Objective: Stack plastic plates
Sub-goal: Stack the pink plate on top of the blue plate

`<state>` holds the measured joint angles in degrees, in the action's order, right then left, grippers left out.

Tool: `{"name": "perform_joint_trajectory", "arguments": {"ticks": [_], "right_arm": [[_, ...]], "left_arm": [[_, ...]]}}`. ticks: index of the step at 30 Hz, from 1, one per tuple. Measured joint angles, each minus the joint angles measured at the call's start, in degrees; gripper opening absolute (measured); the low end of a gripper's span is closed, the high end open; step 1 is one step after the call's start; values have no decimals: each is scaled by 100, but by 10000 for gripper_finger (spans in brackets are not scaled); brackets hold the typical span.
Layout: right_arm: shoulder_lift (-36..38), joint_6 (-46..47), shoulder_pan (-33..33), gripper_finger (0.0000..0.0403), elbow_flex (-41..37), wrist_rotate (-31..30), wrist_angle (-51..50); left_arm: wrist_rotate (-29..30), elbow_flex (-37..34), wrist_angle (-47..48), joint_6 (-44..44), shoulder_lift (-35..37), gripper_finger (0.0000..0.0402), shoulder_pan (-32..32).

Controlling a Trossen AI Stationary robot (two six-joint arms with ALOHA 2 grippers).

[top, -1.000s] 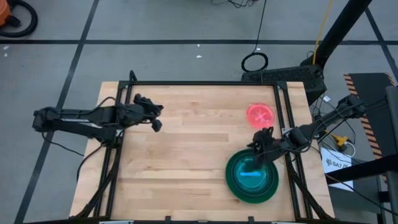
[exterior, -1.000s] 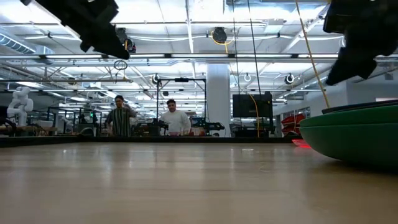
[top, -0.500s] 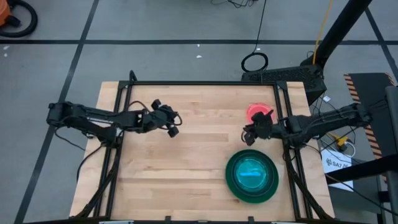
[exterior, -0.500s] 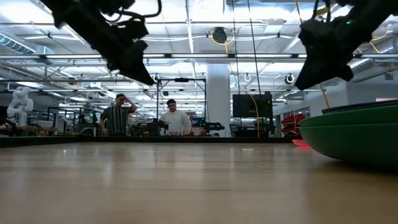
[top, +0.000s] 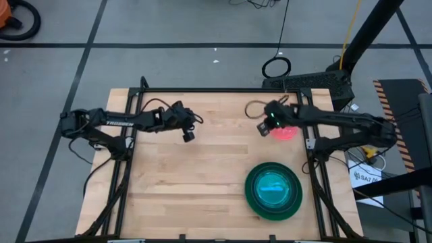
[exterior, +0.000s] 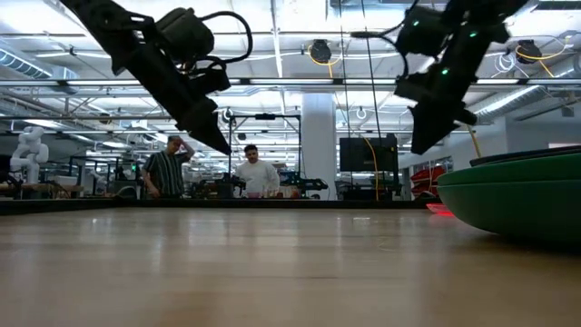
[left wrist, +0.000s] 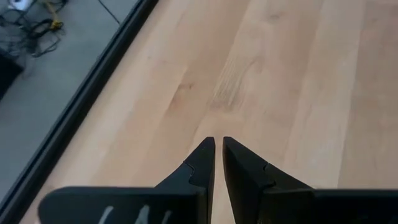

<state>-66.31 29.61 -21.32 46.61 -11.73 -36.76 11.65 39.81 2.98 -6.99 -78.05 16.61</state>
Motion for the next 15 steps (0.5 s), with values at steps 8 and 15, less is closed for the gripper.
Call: {"name": "perform_joint_trajectory", "arguments": {"ticks": [8,15], "right_arm": [[-1183,-1833,-1213,61,984,518,-640],[-2168,-4563,-1936,61,1722,1030,-1417]], "left_arm": [[-644,2,24,-287,-13,39,405],[-959,2,91,-210,-10,39,430]]}}
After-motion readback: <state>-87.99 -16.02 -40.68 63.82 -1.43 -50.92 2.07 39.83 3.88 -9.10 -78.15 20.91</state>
